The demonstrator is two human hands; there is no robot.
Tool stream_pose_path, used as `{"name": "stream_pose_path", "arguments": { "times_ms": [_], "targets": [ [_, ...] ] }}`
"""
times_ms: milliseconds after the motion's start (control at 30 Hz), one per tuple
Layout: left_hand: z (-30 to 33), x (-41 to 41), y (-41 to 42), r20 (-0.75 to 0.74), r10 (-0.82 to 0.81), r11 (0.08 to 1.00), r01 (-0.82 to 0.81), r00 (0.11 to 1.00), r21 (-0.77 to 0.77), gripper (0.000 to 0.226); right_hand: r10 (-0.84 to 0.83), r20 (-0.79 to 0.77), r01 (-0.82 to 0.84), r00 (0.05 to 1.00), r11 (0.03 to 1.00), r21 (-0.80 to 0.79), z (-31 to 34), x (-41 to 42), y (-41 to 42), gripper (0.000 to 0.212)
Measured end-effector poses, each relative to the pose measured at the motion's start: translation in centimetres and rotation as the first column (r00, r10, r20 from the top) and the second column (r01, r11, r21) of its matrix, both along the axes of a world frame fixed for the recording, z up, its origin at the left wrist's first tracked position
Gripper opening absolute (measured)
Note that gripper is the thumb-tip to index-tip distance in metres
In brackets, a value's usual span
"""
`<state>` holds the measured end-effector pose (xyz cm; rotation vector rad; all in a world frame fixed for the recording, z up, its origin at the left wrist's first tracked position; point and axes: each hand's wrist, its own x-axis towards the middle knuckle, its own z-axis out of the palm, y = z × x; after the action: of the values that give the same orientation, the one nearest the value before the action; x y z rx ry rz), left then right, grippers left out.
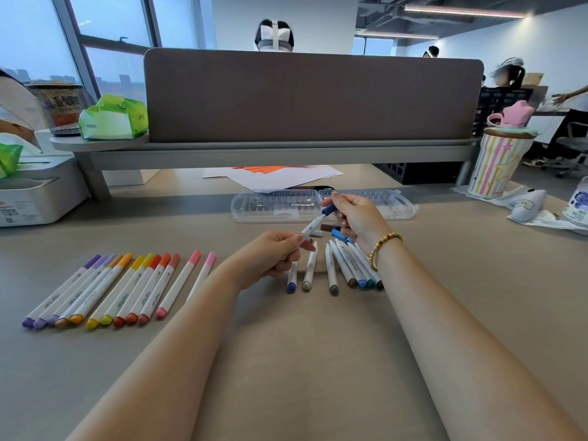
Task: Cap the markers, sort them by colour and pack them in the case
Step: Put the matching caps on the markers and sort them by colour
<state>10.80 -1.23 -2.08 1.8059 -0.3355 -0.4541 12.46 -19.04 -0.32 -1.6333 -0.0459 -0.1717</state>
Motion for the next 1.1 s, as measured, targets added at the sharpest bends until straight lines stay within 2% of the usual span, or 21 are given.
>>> {"name": "stream_pose_path", "arguments": {
  "times_ms": [200, 267, 400, 567, 633, 733, 833, 967, 1100],
  "targets": [
    [0.6, -0.1, -0.3, -0.043, 0.044, 0.999, -0.045, 0.998, -0.026, 0.03, -0.001, 0.047, 0.012, 0.999, 0.972, -0.236, 0.0, -0.2, 0.7, 0.032],
    [0.9, -0.2, -0.7, -0.008, 0.082, 0.997, -0.082, 0.997, 0.01, 0.03, -0.02, 0.062, 0.036, 0.998, 0.96, -0.279, -0.1, -0.1, 1.1, 0.032],
    [1.1, -0.3, -1.6, 0.091, 0.135, 0.988, -0.142, 0.987, 0.067, 0.031, -0.053, 0.083, 0.073, 0.995, 0.963, -0.258, 0.0, 0.0, 1.4, 0.033],
    [1.2, -0.1, -1.7, 0.092, 0.153, 0.984, -0.16, 0.984, 0.075, 0.032, -0.021, 0.085, 0.038, 0.996, 0.979, -0.201, 0.3, -0.3, 1.6, 0.03],
    [1.1, 0.6, -1.5, 0.161, 0.168, 0.967, -0.194, 0.973, 0.165, 0.032, -0.018, 0.085, 0.035, 0.996, 0.978, -0.207, 0.5, -0.3, 1.8, 0.028],
    [0.4, 1.4, -0.6, 0.356, 0.205, 0.867, -0.338, 0.912, 0.367, 0.036, -0.096, 0.071, 0.108, 0.993, 0.974, -0.199, 0.3, 0.0, 1.3, 0.027],
    [-0.5, 1.9, 0.6, 0.486, 0.143, 0.68, -0.442, 0.862, 0.585, 0.039, -0.225, 0.019, 0.224, 0.974, 0.955, -0.195, -0.4, 0.6, -0.2, 0.029],
    [-0.7, 2.3, 0.1, 0.347, -0.027, 0.49, -0.29, 0.938, 0.822, 0.042, -0.338, -0.039, 0.324, 0.94, 0.924, -0.205, -0.8, 1.1, -1.8, 0.029],
    [-1.2, 2.8, -0.1, 0.364, -0.127, 0.419, -0.283, 0.923, 0.863, 0.048, -0.358, -0.015, 0.345, 0.934, 0.91, -0.231, -0.8, 1.3, -2.2, 0.029]
  ]
}}
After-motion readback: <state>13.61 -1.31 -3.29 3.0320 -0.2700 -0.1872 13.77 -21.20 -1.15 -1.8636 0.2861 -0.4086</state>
